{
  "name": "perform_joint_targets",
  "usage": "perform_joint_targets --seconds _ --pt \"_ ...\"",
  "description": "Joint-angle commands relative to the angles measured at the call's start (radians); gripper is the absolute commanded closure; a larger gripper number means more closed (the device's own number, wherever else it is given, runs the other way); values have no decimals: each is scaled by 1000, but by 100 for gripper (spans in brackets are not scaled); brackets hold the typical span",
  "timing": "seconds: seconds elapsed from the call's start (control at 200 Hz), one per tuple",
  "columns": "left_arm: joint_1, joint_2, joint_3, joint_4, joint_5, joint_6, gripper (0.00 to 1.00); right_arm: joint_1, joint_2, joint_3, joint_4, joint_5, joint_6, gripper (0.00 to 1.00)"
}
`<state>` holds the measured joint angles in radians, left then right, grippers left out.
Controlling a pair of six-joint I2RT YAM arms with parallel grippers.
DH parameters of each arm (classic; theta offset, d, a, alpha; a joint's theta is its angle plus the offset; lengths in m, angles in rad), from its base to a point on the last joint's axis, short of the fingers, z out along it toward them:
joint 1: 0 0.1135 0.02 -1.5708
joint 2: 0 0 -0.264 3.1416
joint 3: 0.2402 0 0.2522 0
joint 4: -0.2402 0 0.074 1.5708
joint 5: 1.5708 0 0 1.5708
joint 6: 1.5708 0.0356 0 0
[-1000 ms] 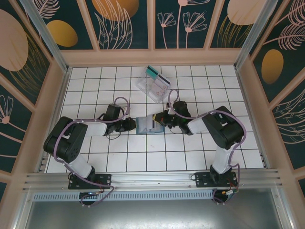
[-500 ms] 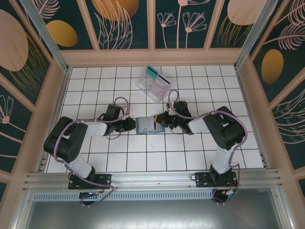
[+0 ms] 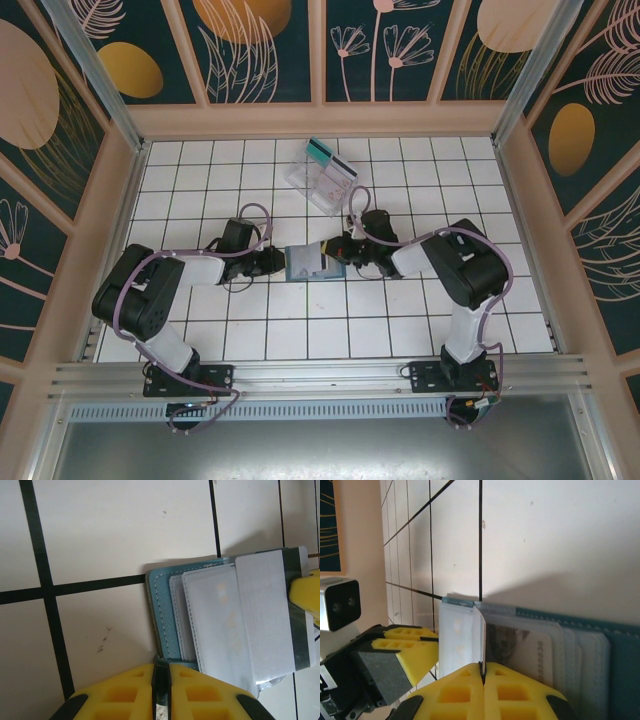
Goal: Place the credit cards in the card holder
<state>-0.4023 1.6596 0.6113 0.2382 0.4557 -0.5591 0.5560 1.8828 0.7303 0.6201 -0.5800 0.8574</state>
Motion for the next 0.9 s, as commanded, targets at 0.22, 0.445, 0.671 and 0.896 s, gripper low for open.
perform_joint_targets --seconds 0.22,0.445,0.671,0.896 --pt "-38 42 -8 -18 12 -23 85 9 20 14 -57 6 -45 100" --pt "-50 45 -10 -5 12 -37 85 36 -7 24 -128 -1 -72 100" --pt "-58 48 -14 18 16 -52 85 46 -60 -1 -169 29 -86 100" --pt "-63 48 -24 31 15 -59 86 65 -57 9 -191 17 -94 100"
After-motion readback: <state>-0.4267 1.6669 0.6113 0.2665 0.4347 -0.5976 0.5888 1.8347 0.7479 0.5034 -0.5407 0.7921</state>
